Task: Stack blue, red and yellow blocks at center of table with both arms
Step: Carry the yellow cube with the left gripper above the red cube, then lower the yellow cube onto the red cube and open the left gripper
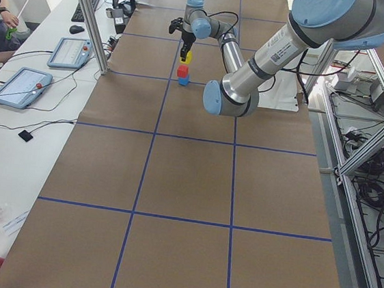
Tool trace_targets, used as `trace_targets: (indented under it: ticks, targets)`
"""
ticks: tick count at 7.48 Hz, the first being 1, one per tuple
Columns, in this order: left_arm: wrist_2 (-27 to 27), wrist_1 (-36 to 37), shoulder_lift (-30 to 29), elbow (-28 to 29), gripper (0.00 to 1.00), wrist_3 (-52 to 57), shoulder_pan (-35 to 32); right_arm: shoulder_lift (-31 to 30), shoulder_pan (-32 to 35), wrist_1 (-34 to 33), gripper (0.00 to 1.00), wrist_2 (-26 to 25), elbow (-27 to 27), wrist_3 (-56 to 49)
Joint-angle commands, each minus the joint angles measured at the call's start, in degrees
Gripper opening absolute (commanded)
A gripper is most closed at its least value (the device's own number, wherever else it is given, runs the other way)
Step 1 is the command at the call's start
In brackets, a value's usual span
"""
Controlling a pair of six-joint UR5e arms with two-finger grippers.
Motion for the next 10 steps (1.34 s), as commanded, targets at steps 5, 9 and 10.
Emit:
trace_targets:
  ticks: [5,9,10]
  targets:
    - [0.9,-2.2,0.0,3.5,0.0,0.3,0.2,0.1,0.0,0.0,1.0,0.1,0.0,0.1]
    - [0.8,-2.1,0.1,3.3,0.0,0.2,0.3,0.1,0.0,0.0,1.0,0.0,0.0,0.1]
    - [0.8,-2.0,0.2,3.3,0.0,0.2,0.3,0.1,0.0,0.0,1.0,-0.1,-0.2,0.1]
